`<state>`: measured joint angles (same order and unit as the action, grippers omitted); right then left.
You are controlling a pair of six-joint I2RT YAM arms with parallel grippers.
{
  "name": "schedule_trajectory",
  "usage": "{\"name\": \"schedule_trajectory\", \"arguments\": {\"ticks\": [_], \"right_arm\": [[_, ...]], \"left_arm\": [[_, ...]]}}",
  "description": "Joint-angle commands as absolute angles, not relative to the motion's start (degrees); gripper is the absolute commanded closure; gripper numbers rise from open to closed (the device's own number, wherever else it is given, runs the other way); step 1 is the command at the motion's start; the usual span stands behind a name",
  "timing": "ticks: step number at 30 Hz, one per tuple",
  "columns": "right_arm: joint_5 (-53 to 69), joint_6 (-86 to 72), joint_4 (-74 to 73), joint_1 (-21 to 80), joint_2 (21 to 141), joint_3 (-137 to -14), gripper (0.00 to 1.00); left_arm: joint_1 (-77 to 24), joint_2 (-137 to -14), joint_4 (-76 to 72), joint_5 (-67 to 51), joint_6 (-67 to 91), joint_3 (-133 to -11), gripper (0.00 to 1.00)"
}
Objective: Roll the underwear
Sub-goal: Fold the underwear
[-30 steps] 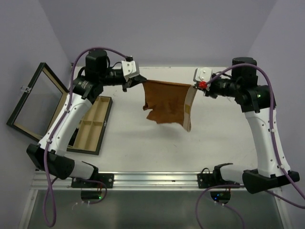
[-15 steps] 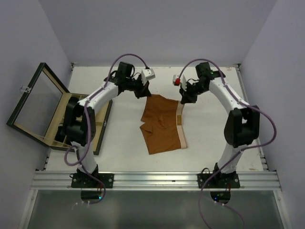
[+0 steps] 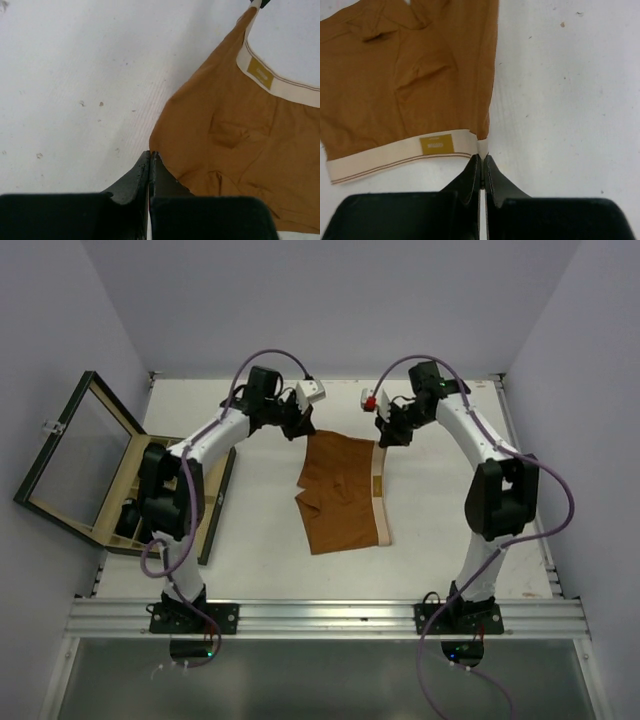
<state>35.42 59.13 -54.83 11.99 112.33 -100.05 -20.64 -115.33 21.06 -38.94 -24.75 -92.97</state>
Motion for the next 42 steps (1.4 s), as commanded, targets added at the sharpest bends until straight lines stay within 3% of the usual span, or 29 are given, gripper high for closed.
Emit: {"name": "schedule_trajectory", "arguments": {"ticks": [1,8,14,42], "right_arm": [[37.3,64.1,-60.1,12.5,101.4,-95.8,1.0],[32.4,73.4,-59.3,16.7,89.7,-77.4,1.0],[31.3,72.6,-56.2,20.6,86.9,-67.7,1.0],[27.8,71.8,-51.8,26.4,91.8,-56.6,1.0]], "left_arm": [[-20.4,-102.8,22.9,-44.4,-26.6,-87.4,1.0],[-22.8,-90.4,26.4,-51.7,-29.8,-68.7,1.0],[-30.1,-86.7,26.6,-48.6,-31.0,-57.4,1.0],[-36.3,-96.6,23.2,-48.5,-27.2,-53.1,1.0]]}}
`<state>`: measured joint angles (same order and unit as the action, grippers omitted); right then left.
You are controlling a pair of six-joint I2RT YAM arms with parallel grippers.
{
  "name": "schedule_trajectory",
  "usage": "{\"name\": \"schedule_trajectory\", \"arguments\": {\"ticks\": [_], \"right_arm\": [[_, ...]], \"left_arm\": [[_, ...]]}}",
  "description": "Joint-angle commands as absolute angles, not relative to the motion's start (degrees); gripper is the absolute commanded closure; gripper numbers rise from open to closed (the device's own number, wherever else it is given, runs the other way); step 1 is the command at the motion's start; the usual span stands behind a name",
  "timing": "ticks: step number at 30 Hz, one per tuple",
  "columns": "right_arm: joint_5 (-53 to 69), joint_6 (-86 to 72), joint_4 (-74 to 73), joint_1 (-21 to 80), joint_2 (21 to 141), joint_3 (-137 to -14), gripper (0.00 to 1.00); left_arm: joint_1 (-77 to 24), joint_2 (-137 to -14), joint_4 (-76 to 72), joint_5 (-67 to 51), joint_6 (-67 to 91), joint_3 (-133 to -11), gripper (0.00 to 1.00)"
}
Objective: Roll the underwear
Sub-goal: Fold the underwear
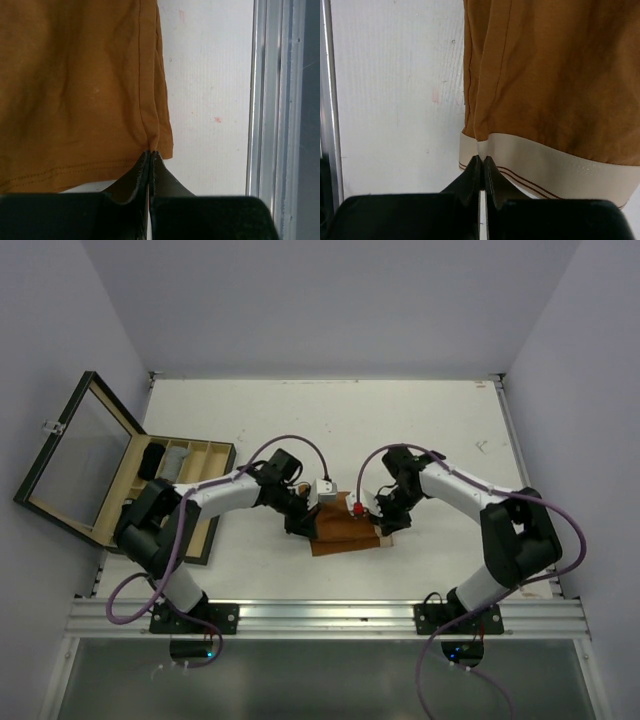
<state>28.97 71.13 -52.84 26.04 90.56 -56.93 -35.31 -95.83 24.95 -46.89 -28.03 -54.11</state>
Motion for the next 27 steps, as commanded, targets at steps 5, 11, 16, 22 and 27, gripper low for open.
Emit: {"name": "schedule_trajectory", "arguments": {"ticks": [5,11,16,22,27], "right_arm": [[29.0,72.1,-54.4,26.9,91.7,-57.5,0.69],[34.1,67.7,-57.0,26.9,83.7,-61.3,0.64],[35.3,56.2,-52.6,26.6,79.5,-62.9,0.79],[35.7,35.8,-46.9,23.0,85.0,-62.8,0.84],[41.9,24.6,-44.6,12.4,85.5,-59.8,0.86]], "left_arm": [[-38.0,-97.1,23.3,-48.3,-27.1,-52.6,0.84],[-37.9,-91.6,28.3,-52.3,-29.7,-55.7,0.66],[-37.2,-88.3,23.2,-50.3,-23.5,-55.8,0.71],[-37.4,-90.9,11.5,-41.2,-14.5,-54.6,0.74],[-38.7,-87.9,4.4,-33.2,-11.8,-51.8,0.71]]}}
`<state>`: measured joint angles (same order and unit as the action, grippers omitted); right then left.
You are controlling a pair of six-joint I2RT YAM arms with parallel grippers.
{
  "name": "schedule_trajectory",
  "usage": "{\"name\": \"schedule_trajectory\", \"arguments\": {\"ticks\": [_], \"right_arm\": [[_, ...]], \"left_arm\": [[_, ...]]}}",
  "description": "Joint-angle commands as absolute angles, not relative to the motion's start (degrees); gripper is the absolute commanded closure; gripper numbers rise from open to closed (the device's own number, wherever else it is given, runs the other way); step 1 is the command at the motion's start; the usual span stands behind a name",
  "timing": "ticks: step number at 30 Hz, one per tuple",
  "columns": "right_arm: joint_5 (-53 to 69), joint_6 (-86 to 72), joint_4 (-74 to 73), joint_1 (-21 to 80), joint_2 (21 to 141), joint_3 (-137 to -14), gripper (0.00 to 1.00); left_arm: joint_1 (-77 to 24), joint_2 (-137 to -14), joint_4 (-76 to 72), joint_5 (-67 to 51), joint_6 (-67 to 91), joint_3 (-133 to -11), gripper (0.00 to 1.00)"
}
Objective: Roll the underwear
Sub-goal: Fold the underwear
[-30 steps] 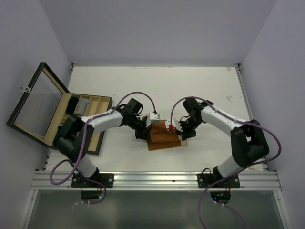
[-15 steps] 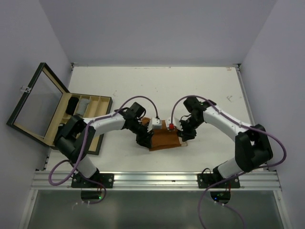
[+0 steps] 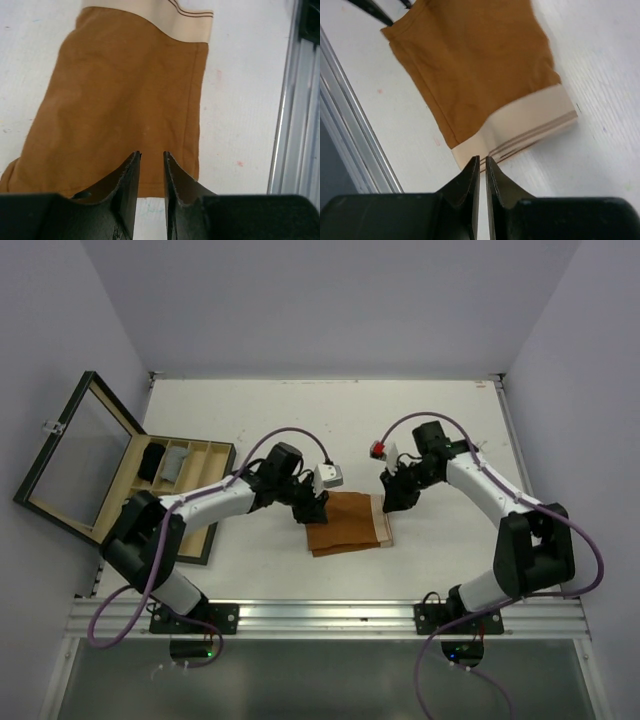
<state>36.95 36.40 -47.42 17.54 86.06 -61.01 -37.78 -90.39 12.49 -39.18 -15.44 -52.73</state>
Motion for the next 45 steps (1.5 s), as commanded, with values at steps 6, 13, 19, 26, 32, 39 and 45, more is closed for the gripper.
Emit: {"name": "schedule_trajectory", "arguments": {"ticks": [6,13,19,26,32,39,45], "right_arm": [[44.7,17.6,-42.8,10.7,88.8,-58.4,0.89],[36.6,9.1,-33.2,9.8,92.8,-56.3,0.88],[42.8,2.1,-29.9,8.2,98.6,-55.9,0.86],[55.1,-12.5,-16.8,3.8,97.7,-50.1,0.66],[58.4,-25.0,-4.8,3.3,96.2,-46.2,0.45],[58.2,-38.8,10.1,3.3,99.4,-43.7,0.41],[56.6,-45.9,16.1,3.3,103.6,-42.8,0.33]], "left_arm": [[-41.6,-96.6,8.3,-28.1,-11.8,-56.4,0.8],[-41.0,-103.0,11.5,-27.9,-15.9,-58.3,0.86],[-40.9,-105.3,12.0,-25.6,-24.1,-57.1,0.85],[-38.3,-104.8,16.6,-24.7,-33.0,-59.8,0.8],[-38.1,-100.4,21.1,-30.4,-38.8,-63.3,0.68],[-41.6,-96.0,17.1,-31.8,-35.3,-64.2,0.65],[-46.0,-100.4,14.0,-27.5,-32.6,-65.5,0.65]]}}
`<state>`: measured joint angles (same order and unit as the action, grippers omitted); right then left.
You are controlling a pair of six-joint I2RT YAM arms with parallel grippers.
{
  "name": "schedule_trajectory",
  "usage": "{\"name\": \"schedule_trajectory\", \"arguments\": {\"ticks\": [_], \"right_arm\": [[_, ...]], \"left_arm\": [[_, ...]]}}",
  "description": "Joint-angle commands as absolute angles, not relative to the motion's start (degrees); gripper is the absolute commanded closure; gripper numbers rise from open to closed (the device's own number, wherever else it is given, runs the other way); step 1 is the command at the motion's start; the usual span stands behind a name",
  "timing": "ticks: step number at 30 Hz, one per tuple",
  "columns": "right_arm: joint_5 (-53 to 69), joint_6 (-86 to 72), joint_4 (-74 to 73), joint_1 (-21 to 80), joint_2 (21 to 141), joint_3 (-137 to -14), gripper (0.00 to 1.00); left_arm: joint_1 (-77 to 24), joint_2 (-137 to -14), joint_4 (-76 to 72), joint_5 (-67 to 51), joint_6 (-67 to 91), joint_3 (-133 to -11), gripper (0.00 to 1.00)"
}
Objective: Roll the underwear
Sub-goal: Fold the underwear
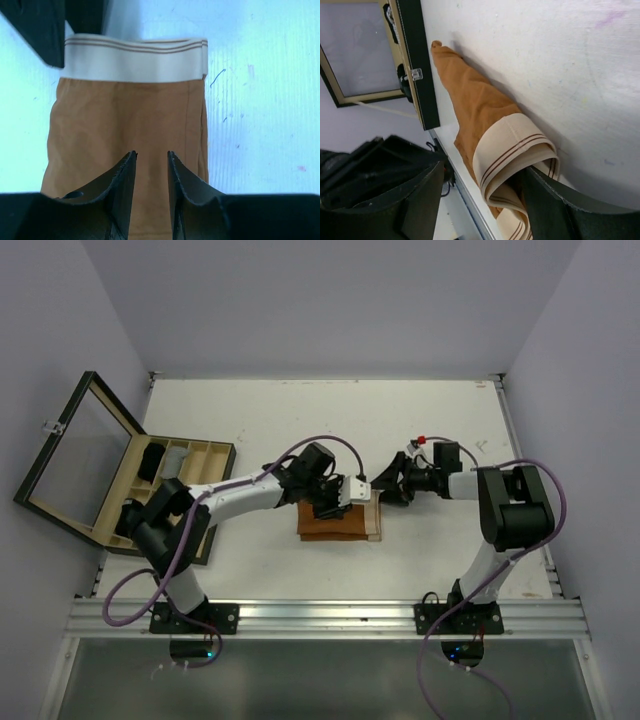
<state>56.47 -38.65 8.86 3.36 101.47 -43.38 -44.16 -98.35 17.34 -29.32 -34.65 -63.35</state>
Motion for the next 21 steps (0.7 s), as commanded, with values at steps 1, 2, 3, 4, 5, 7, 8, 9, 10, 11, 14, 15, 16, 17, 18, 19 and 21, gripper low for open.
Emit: {"name": "schedule_trajectory", "arguments": {"ticks": [1,2,3,4,5,7,8,9,10,11,14,15,16,17,18,19,21], "right_arm": [[56.4,-46.3,16.3,3.3,104.3,-42.8,0.33],[56.3,-46.9,16.8,3.3,104.6,-42.7,0.32],[56.3,-47.3,17.1,3.3,104.9,-42.8,0.32],[56.0,-47.5,17.4,3.3,105.2,-42.7,0.32],[55.6,-48.0,17.7,3.3,105.4,-42.7,0.32],[55.1,-49.2,19.0,3.3,105.8,-42.5,0.32],[55.0,-49.9,19.5,3.3,106.6,-42.4,0.32],[54.8,-50.3,19.5,3.3,106.8,-42.4,0.32],[54.8,-50.4,19.5,3.3,107.3,-42.5,0.32],[54.6,-50.4,19.5,3.3,107.7,-42.5,0.32],[54.1,-50.6,19.2,3.3,108.3,-42.5,0.32],[54.1,-50.8,19.0,3.3,108.7,-42.5,0.32],[53.9,-50.9,18.9,3.3,109.0,-42.5,0.32],[53.9,-51.1,19.1,3.3,109.2,-42.4,0.32],[53.8,-51.8,19.6,3.3,109.7,-42.2,0.32],[53.7,-51.9,19.9,3.3,109.9,-42.1,0.32],[53.7,-52.6,20.6,3.2,110.3,-41.9,0.32]], "left_arm": [[-46.5,-100.9,13.5,-27.2,-32.3,-65.5,0.66],[-47.4,-101.6,12.4,-27.1,-31.8,-65.5,0.66],[-47.7,-101.9,11.6,-26.5,-31.4,-65.5,0.66],[-48.2,-102.2,10.7,-26.0,-30.8,-65.5,0.66],[-49.0,-102.5,9.9,-25.9,-30.2,-65.5,0.66],[-50.5,-103.4,7.9,-25.6,-28.7,-65.7,0.66],[-51.0,-103.6,6.8,-25.3,-28.4,-65.7,0.66],[-51.5,-104.0,6.2,-25.3,-27.7,-65.8,0.66],[-52.3,-104.1,5.6,-25.2,-27.3,-65.9,0.66],[-52.6,-104.1,5.2,-25.5,-26.9,-65.9,0.65],[-53.7,-104.2,4.7,-25.8,-26.9,-66.4,0.62],[-54.0,-104.2,5.0,-25.9,-27.2,-66.6,0.61],[-54.6,-104.2,5.2,-25.8,-27.2,-66.9,0.6],[-54.9,-104.3,4.9,-25.5,-27.3,-67.0,0.59],[-55.1,-104.7,4.9,-25.2,-27.8,-67.1,0.58],[-55.7,-105.0,4.9,-24.7,-27.9,-67.4,0.57],[-56.2,-106.0,4.1,-23.1,-28.0,-67.8,0.56]]}}
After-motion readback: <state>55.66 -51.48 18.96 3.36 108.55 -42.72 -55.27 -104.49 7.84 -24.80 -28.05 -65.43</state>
